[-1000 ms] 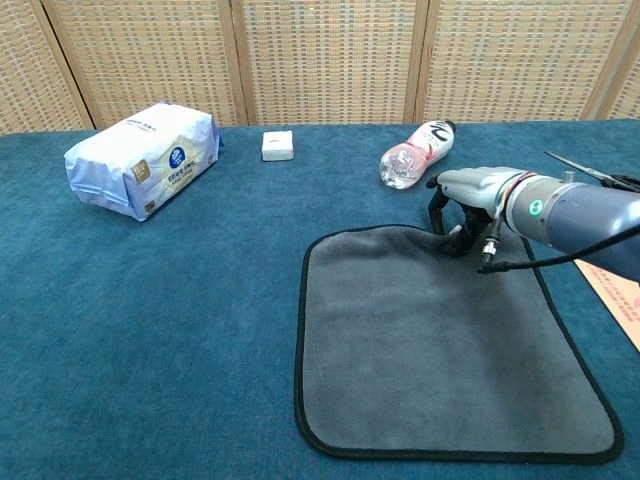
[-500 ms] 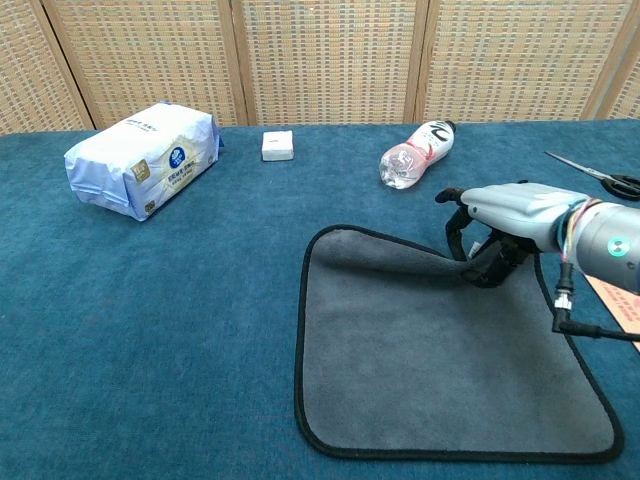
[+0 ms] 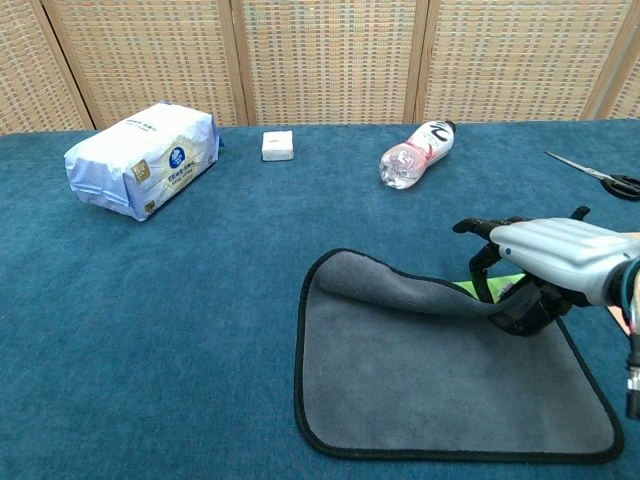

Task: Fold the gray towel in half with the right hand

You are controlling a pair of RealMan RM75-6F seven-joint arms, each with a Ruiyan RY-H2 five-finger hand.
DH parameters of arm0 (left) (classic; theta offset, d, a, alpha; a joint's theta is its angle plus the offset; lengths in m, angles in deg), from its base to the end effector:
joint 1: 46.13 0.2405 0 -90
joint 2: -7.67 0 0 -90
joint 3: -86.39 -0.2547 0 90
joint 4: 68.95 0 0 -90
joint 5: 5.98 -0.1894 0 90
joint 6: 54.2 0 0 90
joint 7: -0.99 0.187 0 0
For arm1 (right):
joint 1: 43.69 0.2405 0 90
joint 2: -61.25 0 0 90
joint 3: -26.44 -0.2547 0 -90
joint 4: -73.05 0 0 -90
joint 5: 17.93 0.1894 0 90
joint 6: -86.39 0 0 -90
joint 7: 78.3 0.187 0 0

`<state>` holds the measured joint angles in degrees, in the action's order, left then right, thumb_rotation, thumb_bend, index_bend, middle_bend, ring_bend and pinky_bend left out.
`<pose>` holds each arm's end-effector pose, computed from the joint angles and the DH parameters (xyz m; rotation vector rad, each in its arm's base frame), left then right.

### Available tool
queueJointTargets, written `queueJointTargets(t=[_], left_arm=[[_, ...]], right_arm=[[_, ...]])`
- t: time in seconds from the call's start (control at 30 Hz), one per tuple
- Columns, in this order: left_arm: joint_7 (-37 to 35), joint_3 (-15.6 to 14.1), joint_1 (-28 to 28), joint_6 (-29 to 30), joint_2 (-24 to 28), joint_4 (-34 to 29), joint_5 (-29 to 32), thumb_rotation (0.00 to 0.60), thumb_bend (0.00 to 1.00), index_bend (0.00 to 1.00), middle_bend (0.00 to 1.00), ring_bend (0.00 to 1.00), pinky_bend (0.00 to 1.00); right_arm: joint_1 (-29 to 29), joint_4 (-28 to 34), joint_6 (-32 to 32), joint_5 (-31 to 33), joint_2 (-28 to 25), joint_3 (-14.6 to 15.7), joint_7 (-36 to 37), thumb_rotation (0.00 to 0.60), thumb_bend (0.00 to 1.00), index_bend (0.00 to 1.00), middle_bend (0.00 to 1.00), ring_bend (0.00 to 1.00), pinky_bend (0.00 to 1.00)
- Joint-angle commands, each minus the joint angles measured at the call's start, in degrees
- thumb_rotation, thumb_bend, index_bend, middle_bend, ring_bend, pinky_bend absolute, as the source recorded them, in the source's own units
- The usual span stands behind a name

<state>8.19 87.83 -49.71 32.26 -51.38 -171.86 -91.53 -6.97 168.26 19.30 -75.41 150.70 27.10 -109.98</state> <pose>-0.2795 0.2089 0.1890 -1.3868 -0.8991 -0.8632 -0.1761 -0.3087 -0.0276 1.8552 -0.9965 0.7379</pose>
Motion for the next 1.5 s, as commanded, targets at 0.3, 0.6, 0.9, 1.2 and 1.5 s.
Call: queueJointTargets(t=[0.3, 0.6, 0.9, 1.2, 1.5], left_arm=[[-0.66, -0.34, 0.59, 0.97, 0.30, -0.09, -1.17, 0.600, 0.18, 0.00, 0.00, 0.00, 0.00], [-0.62, -0.40, 0.71, 1.08, 0.32, -0.14, -1.48, 0.600, 0.18, 0.00, 0.00, 0.00, 0.00], [-0.53, -0.38, 0.78, 1.08, 0.31, -0.11, -1.58, 0.600, 0.18, 0.00, 0.00, 0.00, 0.00], [-0.65, -0.29, 0.88, 1.18, 0.36, -0.14, -1.60, 0.600, 0.18, 0.00, 0.00, 0.00, 0.00], [-0.85, -0.24, 0.95, 1.22, 0.46, -0.06, -1.60, 0.600, 0.18, 0.00, 0.00, 0.00, 0.00]], right_arm=[[-3.32, -0.27, -1.92, -5.65, 1.11, 3.11, -1.55, 0.600, 0.50, 0.60, 0.00, 0.00, 0.00], [-5.25, 0.77, -2.56, -7.87, 1.34, 4.40, -3.42, 0.600, 0.50, 0.60, 0.00, 0.00, 0.00], [-6.78, 2.97, -2.48, -10.19, 1.30, 5.44, -5.63, 0.600, 0.50, 0.60, 0.00, 0.00, 0.00], [-7.80, 4.64, -1.81, -11.63, 1.42, 5.72, -7.74, 0.600, 0.50, 0.60, 0.00, 0.00, 0.00], [-8.75, 5.02, -1.05, -12.45, 1.32, 6.19, -8.80, 0.600, 0.50, 0.60, 0.00, 0.00, 0.00]])
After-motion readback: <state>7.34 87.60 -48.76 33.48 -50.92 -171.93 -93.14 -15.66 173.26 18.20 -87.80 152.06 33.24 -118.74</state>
